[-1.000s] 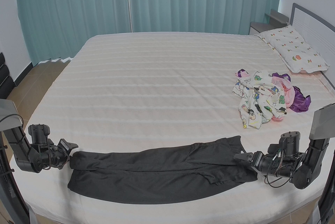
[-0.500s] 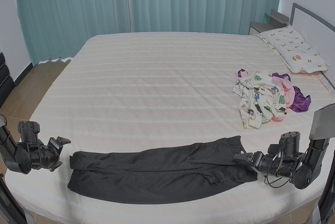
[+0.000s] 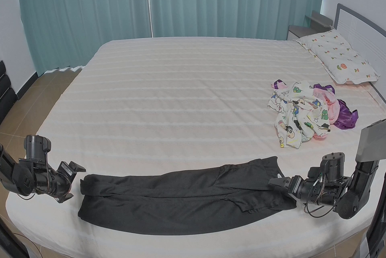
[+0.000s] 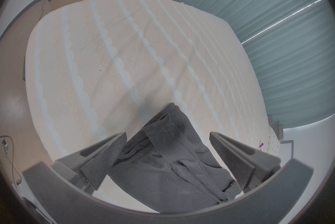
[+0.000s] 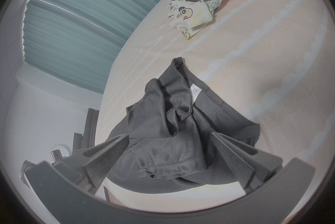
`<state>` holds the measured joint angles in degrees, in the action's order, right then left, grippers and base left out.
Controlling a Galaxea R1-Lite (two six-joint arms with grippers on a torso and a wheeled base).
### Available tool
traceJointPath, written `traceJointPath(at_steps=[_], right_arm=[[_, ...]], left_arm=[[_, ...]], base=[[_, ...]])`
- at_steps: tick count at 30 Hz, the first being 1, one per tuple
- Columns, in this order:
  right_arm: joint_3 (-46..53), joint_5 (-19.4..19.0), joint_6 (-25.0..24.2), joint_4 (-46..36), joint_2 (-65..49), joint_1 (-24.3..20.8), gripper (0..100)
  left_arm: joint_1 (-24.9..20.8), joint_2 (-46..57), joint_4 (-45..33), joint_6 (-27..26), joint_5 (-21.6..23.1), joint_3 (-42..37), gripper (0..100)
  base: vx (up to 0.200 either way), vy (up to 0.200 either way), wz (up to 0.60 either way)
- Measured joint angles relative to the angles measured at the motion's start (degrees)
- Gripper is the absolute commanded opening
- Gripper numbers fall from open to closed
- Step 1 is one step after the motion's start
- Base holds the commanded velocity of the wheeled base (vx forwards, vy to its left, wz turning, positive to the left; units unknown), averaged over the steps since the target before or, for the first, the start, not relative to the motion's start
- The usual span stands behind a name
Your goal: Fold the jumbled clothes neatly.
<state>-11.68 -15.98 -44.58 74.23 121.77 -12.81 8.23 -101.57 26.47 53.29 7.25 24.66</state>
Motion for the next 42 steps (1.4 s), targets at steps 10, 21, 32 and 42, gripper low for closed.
traceJointPath(at_steps=[10,21,32,42], right_arm=[[0.07,0.00,-0.06,0.02,-0.22,-0.35,100],[0.16,0.02,-0.09,0.02,-0.33,-0.44,100],[0.16,0.02,0.00,0.02,-0.33,-0.46,100],[-0.56,2.49,-3.83,0.33,-1.29,-1.33,100]], left_arm=[[-4.96,-4.33,0.29,2.17,-4.96,0.72,100],[-5.53,-8.63,0.46,2.83,-8.62,3.89,0],[-5.01,-9.48,0.49,2.88,-10.09,4.17,0],[-4.27,-2.78,1.97,6.57,-6.11,3.36,0]], base=[[0.000,0.000,0.00],[0.000,0.000,0.00],[0.000,0.000,0.00],[0.000,0.000,0.00]])
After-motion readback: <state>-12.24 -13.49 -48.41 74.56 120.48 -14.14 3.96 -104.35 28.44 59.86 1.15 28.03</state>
